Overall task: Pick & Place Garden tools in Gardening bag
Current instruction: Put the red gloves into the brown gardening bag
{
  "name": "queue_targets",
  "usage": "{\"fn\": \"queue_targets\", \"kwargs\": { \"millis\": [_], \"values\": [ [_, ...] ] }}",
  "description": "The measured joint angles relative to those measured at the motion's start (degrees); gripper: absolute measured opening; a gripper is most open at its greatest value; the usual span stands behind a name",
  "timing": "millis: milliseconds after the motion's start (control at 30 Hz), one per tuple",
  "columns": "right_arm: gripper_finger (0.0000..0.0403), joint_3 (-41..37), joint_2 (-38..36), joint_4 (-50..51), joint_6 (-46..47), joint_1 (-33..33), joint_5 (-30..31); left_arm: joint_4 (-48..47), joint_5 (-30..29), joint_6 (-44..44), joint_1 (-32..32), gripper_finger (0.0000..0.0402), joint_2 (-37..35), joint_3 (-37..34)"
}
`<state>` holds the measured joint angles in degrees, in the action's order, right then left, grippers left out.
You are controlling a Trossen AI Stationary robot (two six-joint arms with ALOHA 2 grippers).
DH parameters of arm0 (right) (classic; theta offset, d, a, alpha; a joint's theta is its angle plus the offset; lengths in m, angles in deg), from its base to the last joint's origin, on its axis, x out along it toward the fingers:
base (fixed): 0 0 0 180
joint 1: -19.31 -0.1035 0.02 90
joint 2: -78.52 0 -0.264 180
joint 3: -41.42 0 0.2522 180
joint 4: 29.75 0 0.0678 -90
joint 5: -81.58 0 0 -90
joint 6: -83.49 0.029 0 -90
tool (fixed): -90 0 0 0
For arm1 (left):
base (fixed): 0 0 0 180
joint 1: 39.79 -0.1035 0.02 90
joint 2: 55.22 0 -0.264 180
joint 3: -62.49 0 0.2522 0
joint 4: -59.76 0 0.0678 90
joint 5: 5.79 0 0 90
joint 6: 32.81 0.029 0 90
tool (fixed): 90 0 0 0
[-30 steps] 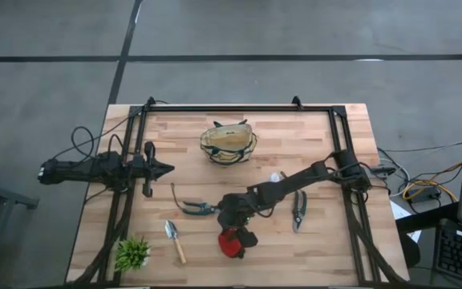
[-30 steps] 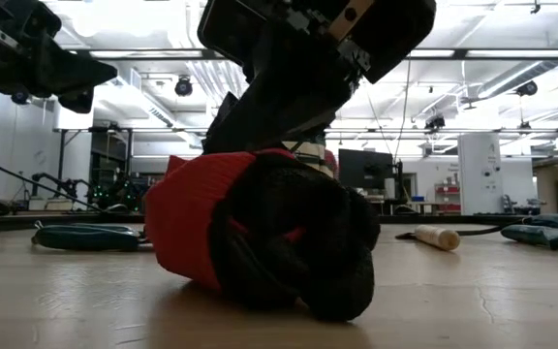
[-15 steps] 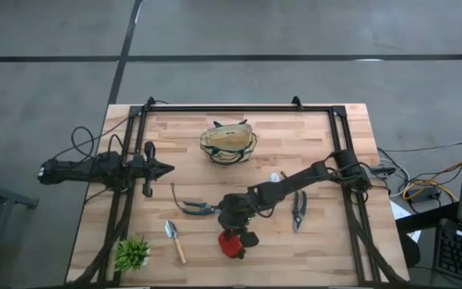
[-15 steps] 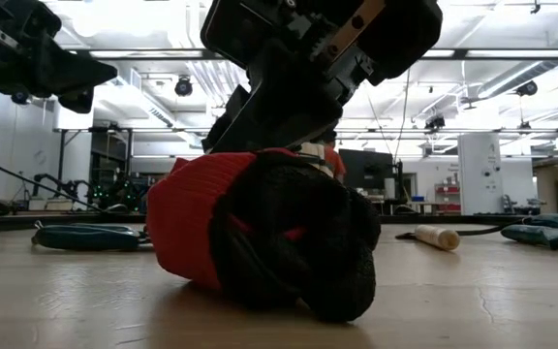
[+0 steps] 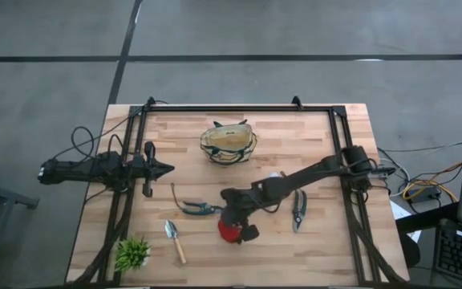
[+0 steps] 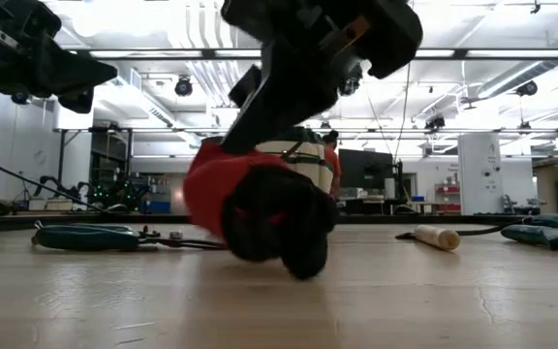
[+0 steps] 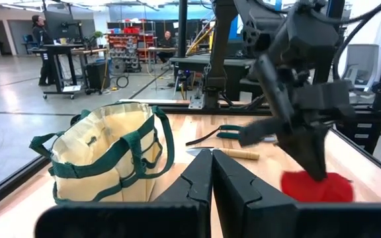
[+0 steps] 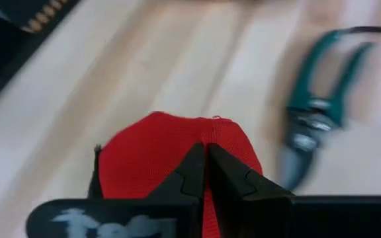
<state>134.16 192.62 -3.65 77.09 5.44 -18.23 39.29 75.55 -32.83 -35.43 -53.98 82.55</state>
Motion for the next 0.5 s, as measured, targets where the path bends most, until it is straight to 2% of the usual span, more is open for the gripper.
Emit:
{"fn": "queue_targets", "kwargs": {
  "millis": [167,500],
  "values": [
    [0.0008,0.0,-6.0,3.5,-3.3,0.0,8.1,-0.3,0.0,0.0,0.0,0.0014,0.0,0.0],
    [0.0008,0.0,-16.8,3.4,-11.2,0.7,35.7,-0.8,0.0,0.0,0.0,0.0014,0.0,0.0]
  ]
}}
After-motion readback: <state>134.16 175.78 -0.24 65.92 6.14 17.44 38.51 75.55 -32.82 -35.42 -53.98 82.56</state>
